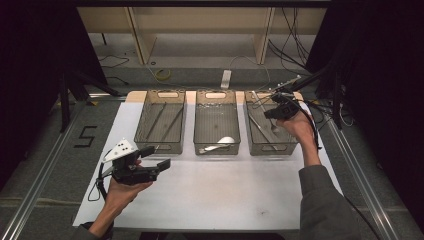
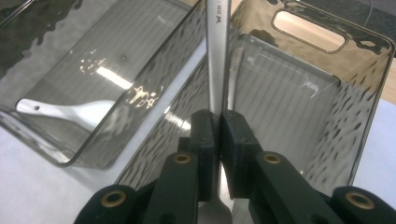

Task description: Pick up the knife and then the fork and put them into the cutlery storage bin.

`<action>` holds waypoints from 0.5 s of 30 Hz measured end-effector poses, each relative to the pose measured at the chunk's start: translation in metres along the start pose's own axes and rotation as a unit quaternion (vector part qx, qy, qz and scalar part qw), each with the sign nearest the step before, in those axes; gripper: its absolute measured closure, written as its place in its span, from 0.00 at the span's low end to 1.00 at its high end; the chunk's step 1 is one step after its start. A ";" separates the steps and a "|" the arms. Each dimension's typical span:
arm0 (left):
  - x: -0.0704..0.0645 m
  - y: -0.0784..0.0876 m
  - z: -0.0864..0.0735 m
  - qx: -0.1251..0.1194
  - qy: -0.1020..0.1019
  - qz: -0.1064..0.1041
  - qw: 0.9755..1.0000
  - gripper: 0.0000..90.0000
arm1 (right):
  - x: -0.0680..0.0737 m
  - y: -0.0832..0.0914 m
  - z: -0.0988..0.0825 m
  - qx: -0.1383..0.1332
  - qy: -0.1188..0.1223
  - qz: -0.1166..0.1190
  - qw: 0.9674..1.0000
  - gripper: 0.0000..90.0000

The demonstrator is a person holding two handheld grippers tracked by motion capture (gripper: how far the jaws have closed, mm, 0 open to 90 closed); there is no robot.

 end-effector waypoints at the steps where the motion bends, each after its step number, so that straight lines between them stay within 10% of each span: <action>1: 0.000 0.000 0.000 0.000 0.000 0.000 1.000 0.20 | -0.001 -0.001 0.000 0.000 -0.001 -0.001 1.000 0.94; 15: 0.000 0.000 0.000 -0.001 -0.003 -0.001 1.000 0.20 | -0.014 -0.014 0.003 -0.004 -0.019 -0.012 1.000 0.94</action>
Point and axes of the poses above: each handheld gripper's, and its own axes: y roughly backward along the jaws, z roughly out of its top, x roughly to its left, the point moved 10 cm from there along -y, roughly forward along the jaws, and after that the axes turned 13 degrees about z, right-handed, at the moved point
